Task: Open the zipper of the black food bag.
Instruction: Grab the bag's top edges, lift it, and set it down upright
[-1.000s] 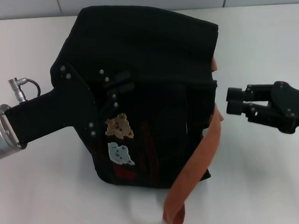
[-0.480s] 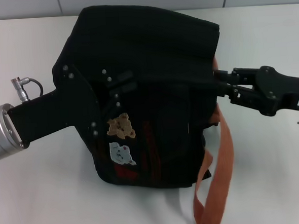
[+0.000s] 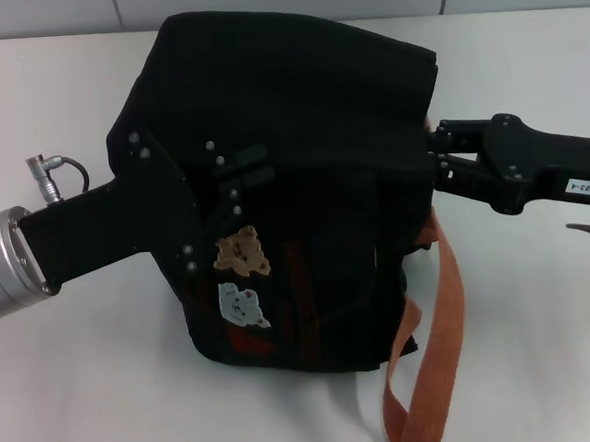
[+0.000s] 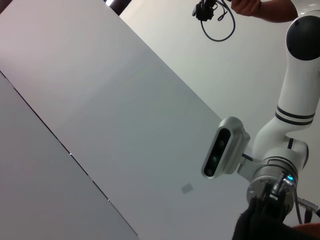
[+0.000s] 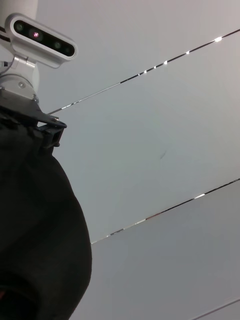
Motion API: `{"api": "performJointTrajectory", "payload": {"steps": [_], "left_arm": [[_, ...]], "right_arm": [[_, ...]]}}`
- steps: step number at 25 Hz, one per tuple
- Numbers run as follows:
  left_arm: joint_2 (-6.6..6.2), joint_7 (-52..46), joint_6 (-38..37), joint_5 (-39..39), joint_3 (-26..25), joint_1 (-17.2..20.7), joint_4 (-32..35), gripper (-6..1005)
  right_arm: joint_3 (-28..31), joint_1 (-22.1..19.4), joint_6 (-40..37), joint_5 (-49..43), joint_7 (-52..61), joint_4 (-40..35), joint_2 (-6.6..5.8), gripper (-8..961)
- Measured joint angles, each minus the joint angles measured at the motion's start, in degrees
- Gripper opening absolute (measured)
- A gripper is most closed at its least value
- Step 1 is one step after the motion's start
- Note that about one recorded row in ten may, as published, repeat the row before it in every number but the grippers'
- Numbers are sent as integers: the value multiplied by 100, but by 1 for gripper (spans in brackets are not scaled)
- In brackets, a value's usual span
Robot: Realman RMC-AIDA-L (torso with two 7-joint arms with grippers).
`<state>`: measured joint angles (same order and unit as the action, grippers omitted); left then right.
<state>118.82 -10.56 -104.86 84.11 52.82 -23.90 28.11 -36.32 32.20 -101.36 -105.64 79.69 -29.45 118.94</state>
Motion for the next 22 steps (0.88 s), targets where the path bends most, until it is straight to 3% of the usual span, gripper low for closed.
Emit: {"api": "performJointTrajectory", "payload": {"steps": [16,22], "left_arm": [[8,11,14,-7,0,25,2,69],[-3,10,-8,-18,-44,43,2,69]], "right_arm": [[-57,97,80,-39,-207,263,14,117],[-220,-79,-130,-47,-298,193,-27,36]]}}
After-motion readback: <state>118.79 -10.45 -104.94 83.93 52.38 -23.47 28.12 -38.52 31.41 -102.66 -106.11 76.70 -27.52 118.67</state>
